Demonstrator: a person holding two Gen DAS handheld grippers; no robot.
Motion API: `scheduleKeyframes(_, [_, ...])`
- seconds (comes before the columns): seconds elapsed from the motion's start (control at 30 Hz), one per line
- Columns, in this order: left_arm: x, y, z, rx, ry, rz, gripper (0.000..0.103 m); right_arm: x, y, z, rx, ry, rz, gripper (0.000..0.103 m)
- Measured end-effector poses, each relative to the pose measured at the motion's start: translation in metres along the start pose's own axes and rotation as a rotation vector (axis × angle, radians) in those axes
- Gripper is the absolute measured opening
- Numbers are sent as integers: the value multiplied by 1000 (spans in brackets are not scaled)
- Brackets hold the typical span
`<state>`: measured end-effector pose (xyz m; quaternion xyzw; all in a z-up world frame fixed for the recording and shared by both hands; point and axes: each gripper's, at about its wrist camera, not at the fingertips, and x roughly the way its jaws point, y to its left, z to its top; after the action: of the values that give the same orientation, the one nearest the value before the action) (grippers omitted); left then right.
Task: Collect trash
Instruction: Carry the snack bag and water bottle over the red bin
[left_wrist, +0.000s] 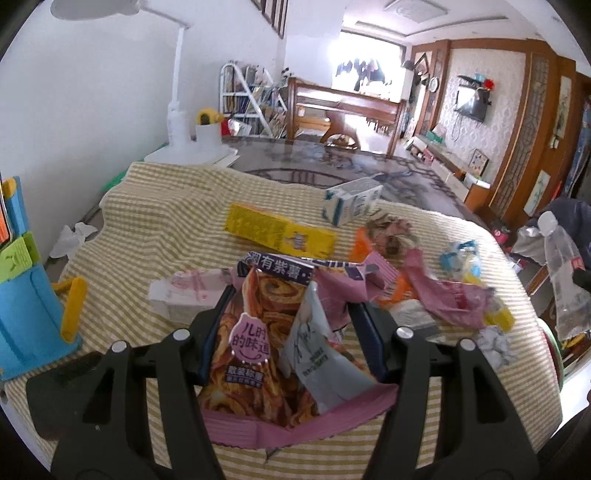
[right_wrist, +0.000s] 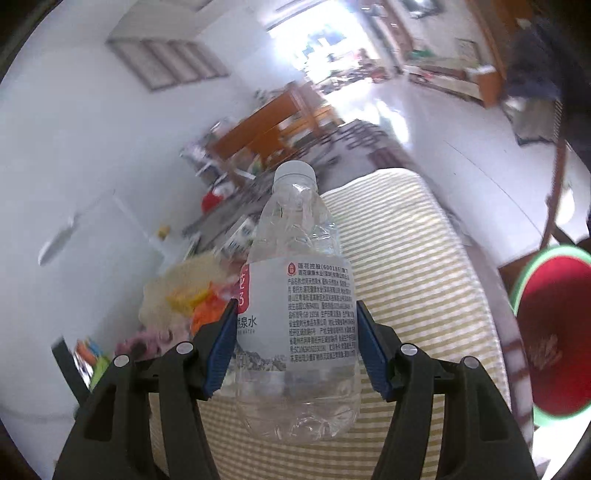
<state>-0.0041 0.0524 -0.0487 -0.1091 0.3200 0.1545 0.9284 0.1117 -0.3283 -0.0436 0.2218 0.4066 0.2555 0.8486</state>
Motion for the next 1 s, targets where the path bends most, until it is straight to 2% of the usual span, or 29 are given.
scheduleKeyframes(0.13, [-9,-29,-11,-60,17,-128,59,-15,-12,3,19,-14,1,59])
scheduleKeyframes(0.3, [-11,-78,-6,-33,41,-256,59,-27,-25,6,46,-58,-23,59])
scheduleKeyframes(0.47, [0,-129,-7,-50,122,-403,59,-44,-54,8,151,-103,-50,59])
scheduleKeyframes(0.63, [8,-199,-18,29,194,-525,59,-63,-83,10,237,-144,-129,59])
scheduleKeyframes(0.8, [16,-255,-25,94,248,-611,59,-87,-124,10,362,-178,-200,59])
scheduleKeyframes(1.0, [32,-319,-38,227,294,-620,59,-100,-151,6,458,-174,-248,60])
